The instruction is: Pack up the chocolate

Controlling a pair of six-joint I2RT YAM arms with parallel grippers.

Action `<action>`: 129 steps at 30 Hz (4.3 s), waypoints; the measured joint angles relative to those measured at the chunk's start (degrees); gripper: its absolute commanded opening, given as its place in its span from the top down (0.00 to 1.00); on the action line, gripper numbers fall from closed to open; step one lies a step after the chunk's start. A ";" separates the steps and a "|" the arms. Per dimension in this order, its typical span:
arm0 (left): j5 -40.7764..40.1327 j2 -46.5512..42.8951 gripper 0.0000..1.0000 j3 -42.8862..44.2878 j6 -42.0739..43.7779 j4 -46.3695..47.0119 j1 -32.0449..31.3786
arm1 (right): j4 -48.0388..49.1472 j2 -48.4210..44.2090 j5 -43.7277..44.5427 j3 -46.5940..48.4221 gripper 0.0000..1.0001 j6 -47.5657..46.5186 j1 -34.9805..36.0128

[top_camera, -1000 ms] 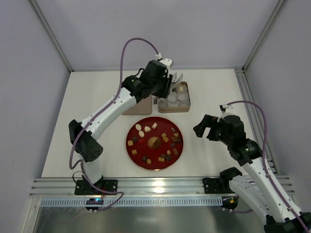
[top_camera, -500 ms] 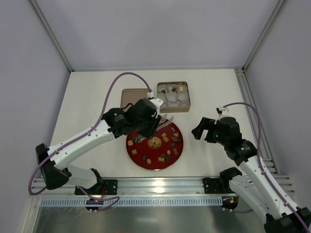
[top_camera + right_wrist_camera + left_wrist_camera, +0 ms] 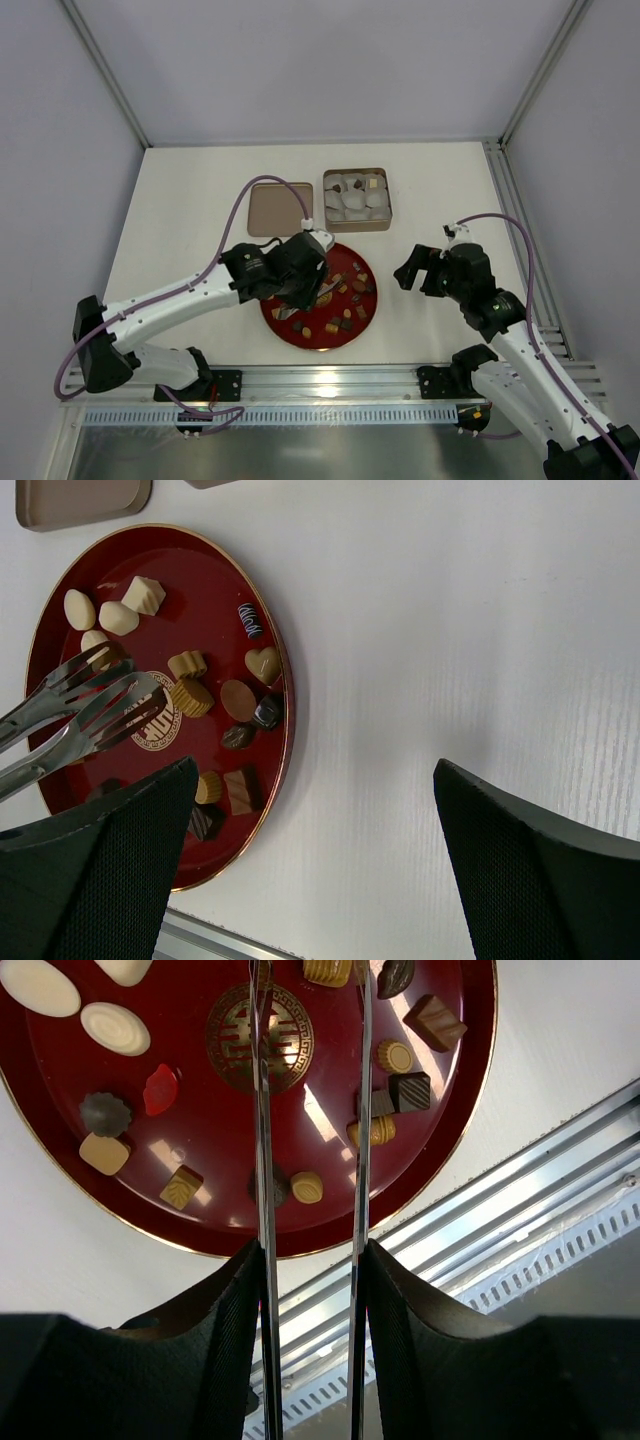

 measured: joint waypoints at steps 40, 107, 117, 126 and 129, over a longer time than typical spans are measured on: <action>-0.07 8.63 0.65 -0.20 -1.29 2.80 -2.54 | 0.00 -0.26 0.02 -0.96 0.00 0.00 0.00; -4.31 39.19 0.75 47.17 14.84 -3.32 19.47 | 1.46 2.19 -0.02 -0.92 0.00 0.98 0.00; -4.04 43.67 0.75 49.35 16.55 -3.78 20.20 | 1.51 2.27 0.00 -0.92 0.00 0.96 0.00; -3.93 44.00 0.71 49.35 16.74 -4.57 20.20 | 1.53 2.29 -0.02 -0.92 0.00 0.96 0.00; -3.96 44.02 0.70 49.35 16.76 -4.85 20.20 | 1.53 2.29 -0.02 -0.92 0.00 0.96 0.00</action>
